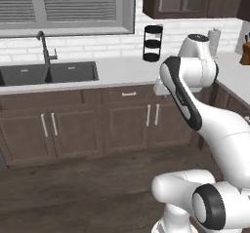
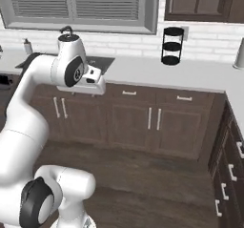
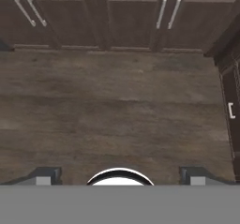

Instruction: Navigate to the oven.

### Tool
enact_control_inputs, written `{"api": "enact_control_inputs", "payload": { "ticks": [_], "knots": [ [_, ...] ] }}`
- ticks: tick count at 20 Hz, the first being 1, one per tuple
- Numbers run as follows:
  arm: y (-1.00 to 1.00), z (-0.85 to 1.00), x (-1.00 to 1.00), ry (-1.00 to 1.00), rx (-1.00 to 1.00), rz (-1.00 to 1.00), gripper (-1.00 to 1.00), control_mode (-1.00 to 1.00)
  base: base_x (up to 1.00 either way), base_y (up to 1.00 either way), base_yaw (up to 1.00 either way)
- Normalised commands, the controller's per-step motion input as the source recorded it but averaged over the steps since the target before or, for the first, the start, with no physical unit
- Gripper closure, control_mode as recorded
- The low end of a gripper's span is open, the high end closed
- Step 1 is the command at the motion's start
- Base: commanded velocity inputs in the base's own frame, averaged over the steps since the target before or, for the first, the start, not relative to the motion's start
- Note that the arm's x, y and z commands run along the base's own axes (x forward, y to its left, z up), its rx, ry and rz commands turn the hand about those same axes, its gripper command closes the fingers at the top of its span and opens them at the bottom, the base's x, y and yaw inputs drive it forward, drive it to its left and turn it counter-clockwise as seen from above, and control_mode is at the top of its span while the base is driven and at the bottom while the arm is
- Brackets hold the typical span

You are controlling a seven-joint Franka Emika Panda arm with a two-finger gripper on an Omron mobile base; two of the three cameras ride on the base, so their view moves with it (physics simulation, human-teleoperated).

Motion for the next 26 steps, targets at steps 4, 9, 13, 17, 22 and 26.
{"api": "enact_control_inputs", "payload": {
  "ticks": [4,9,13,17,22,26],
  "knots": [
    [0.00,0.00,0.00,0.00,0.00,0.00,-1.00,1.00,-0.24,0.36,0.63],
    [0.00,0.00,0.00,0.00,0.00,0.00,-1.00,1.00,-0.11,0.19,0.54],
    [0.00,0.00,0.00,0.00,0.00,0.00,-1.00,1.00,0.00,0.02,0.05],
    [0.00,0.00,0.00,0.00,0.00,0.00,-1.00,1.00,0.75,-0.10,0.00],
    [0.00,0.00,0.00,0.00,0.00,0.00,-1.00,1.00,1.00,-0.50,0.00],
    [0.00,0.00,0.00,0.00,0.00,0.00,-1.00,1.00,1.00,-0.65,0.00]
  ]
}}
